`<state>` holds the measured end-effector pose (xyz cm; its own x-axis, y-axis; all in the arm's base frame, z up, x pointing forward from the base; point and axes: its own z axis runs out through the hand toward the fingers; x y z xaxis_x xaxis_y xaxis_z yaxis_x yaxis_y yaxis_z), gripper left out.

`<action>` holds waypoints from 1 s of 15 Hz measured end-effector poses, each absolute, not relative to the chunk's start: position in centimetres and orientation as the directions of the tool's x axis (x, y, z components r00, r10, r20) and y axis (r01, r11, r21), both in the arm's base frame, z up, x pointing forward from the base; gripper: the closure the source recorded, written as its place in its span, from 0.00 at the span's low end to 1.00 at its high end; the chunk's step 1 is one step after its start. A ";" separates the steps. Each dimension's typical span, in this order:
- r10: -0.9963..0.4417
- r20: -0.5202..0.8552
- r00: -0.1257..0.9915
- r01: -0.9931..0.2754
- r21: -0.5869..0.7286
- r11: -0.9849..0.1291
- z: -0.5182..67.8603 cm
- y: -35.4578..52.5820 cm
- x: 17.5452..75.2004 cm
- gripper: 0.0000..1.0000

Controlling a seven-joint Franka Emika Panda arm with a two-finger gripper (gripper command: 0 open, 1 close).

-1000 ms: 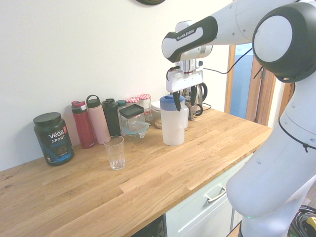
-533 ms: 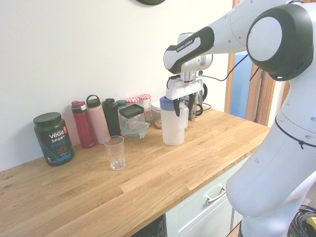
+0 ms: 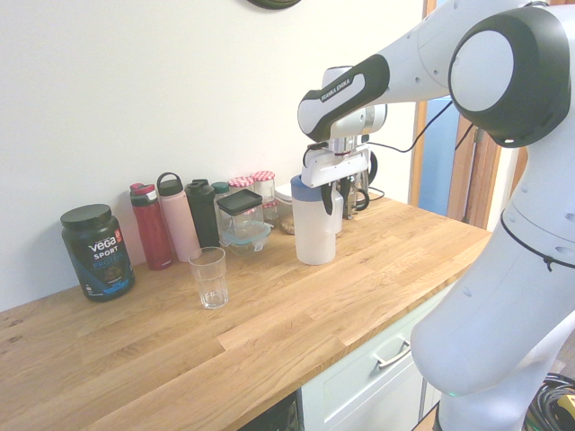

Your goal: Pour me some water

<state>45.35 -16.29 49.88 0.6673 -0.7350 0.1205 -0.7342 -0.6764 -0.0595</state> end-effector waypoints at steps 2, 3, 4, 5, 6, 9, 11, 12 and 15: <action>-0.732 0.119 0.671 -0.731 -0.058 -0.680 49.8 -16.1 45.4 1.00; -0.729 0.119 0.674 -0.729 -0.056 -0.682 49.7 -15.9 45.5 1.00; -0.727 0.118 0.677 -0.726 -0.055 -0.685 49.6 -15.7 45.5 1.00; -0.725 0.119 0.678 -0.725 -0.055 -0.687 49.6 -15.6 45.6 1.00; -0.724 0.119 0.680 -0.723 -0.054 -0.688 49.6 -15.5 45.6 1.00; -0.722 0.121 0.681 -0.722 -0.055 -0.690 49.6 -15.4 45.7 1.00; -0.723 0.127 0.679 -0.723 -0.059 -0.689 50.0 -15.5 45.6 1.00; -0.724 0.136 0.676 -0.723 -0.064 -0.688 50.6 -15.5 45.4 1.00; -0.724 0.170 0.669 -0.721 -0.089 -0.687 54.2 -15.3 44.3 1.00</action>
